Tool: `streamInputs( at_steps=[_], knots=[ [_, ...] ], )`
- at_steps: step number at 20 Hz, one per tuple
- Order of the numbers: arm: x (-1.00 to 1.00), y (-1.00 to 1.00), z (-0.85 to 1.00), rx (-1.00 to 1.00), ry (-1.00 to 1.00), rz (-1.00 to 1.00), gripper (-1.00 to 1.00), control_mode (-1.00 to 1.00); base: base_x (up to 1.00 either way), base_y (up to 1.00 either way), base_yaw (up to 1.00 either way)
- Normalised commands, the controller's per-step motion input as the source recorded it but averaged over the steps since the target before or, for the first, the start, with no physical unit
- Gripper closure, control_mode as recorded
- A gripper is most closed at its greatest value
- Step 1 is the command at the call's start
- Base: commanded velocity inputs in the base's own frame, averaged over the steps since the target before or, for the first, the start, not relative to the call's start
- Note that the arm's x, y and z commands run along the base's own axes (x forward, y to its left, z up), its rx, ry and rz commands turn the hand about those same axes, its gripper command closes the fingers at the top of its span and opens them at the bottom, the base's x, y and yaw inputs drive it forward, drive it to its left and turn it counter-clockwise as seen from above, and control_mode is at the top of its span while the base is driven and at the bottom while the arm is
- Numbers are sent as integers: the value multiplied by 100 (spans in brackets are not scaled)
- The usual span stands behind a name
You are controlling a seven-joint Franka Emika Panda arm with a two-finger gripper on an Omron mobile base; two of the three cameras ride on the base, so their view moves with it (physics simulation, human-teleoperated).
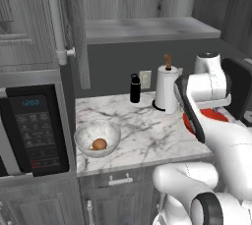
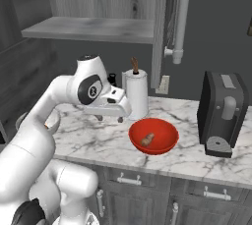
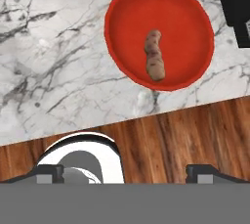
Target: Pick both bowls and place them on the counter. Then place the onion in one bowl and place the potato in the other bowl.
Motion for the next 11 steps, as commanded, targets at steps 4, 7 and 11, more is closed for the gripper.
streamInputs(
  at_steps=[4,7,11],
  knots=[
    [-31,50,8,-8,0,0,-100,-100,0,0,0],
    [-29,47,0,-8,0,0,-100,-100,0,0,0],
    [-29,39,0,-8,0,1,-100,-100,0,0,0]
  ],
)
